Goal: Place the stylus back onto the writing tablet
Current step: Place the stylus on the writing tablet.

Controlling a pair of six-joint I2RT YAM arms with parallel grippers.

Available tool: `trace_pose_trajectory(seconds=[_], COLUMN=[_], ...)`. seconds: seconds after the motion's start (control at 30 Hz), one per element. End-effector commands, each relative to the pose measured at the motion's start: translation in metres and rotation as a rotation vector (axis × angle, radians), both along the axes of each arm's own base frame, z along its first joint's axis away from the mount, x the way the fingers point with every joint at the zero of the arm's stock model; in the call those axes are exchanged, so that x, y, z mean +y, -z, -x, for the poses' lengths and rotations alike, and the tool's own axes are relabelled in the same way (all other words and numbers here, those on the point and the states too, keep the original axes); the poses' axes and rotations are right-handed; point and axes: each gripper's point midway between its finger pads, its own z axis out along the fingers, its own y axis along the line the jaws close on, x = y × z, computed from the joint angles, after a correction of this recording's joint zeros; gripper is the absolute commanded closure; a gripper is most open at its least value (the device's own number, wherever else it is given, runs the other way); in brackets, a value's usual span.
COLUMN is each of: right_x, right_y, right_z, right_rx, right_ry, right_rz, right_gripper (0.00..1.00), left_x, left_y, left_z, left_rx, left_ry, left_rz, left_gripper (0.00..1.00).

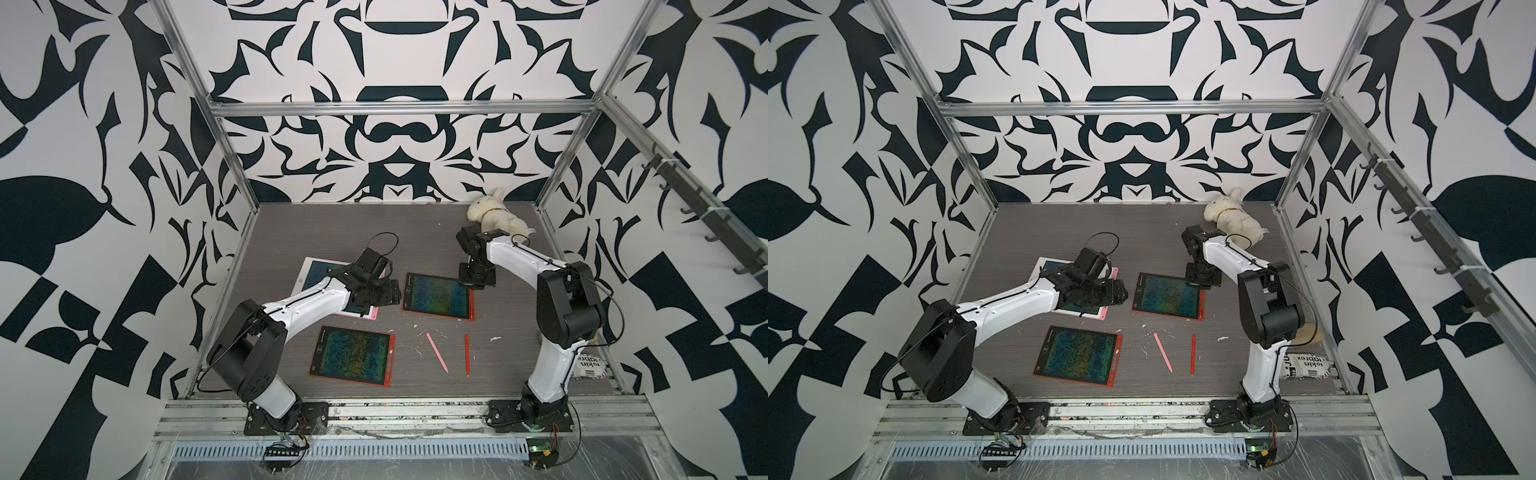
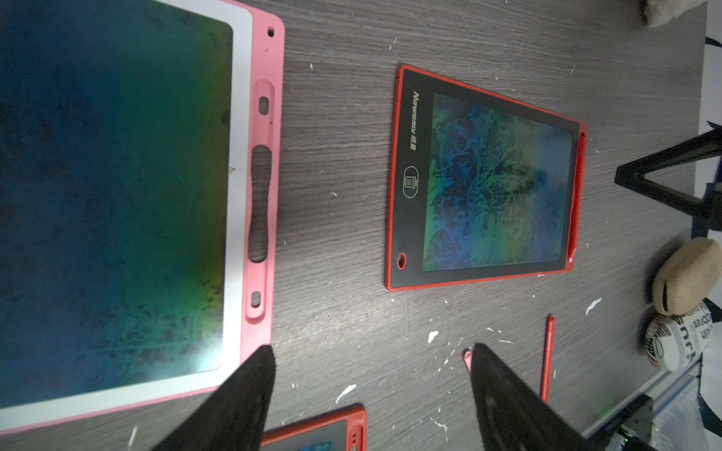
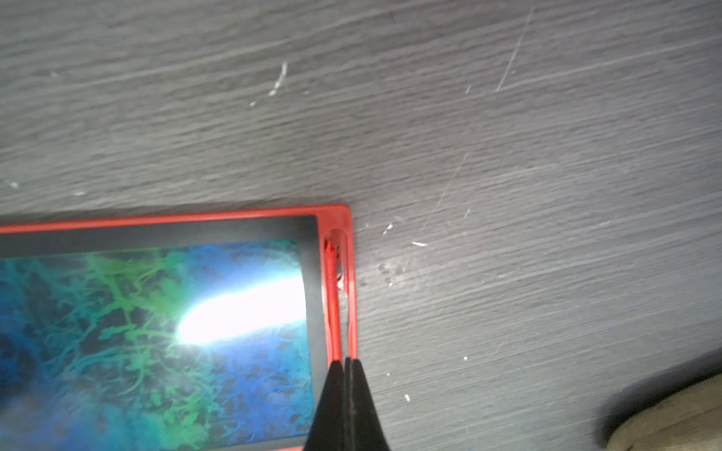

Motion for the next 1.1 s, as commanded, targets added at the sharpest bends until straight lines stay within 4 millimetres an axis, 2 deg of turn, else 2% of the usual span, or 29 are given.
trace_pose_trajectory(seconds=[0.0,0.63,1.07], right_x=[0.004,0.002,-0.005], right_y=[-0.004,0.022,0.021], right_z=[0.004,0.011,0.011], right_rx=[0.006,0.07,0.066], right_ry=[0.009,-0.017,-0.015], right_rz=[-0.033,-0.006,-0.011], right_gripper=[1.0,1.0,1.0], left_x=[-0.002,-0.002,-0.002], left_y=[0.005,0.005,0.005], left_z=[0.002,0.002,0.003], left_rx=[0.014,0.019,0.02], left_ry=[0.002,0.0,0.002], left_rz=[-0.002,-0.002,-0.003], left_gripper=[0.19,0.19,0.19])
